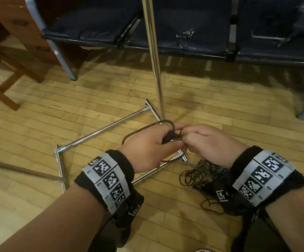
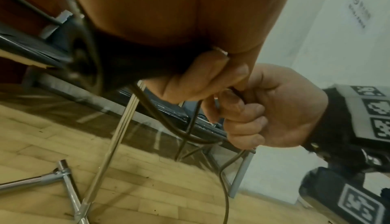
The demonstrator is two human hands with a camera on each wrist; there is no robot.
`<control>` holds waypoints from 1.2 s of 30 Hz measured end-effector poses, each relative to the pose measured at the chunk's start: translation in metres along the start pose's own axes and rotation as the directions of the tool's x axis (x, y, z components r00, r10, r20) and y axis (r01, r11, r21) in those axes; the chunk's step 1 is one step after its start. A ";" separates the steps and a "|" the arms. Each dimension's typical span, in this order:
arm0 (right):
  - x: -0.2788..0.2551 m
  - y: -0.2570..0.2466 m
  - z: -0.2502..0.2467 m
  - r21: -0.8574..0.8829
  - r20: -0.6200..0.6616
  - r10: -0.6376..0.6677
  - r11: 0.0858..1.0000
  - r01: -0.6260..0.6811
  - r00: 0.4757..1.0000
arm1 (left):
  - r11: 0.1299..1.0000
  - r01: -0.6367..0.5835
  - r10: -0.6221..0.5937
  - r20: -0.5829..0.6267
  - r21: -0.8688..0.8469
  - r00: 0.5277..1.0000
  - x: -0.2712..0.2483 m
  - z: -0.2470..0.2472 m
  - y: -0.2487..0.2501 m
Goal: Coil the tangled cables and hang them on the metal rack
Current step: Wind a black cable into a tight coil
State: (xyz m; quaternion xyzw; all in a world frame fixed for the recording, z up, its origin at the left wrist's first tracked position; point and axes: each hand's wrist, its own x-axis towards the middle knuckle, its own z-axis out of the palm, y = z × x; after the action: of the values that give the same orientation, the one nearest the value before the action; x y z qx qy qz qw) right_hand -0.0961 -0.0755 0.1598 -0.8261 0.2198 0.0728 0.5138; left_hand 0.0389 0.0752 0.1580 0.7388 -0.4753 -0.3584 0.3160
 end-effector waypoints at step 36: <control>0.041 0.023 0.016 0.020 0.043 0.065 0.998 -0.066 0.997 | 0.940 0.139 -0.298 -0.553 -0.312 0.778 -0.020 -0.070 -0.035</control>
State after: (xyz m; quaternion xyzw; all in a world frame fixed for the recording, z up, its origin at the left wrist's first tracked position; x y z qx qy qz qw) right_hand -0.0683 -0.0819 0.1193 -0.8111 0.2364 0.1048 0.5247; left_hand 0.1076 0.1149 0.1718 0.8171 -0.2129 -0.2018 0.4962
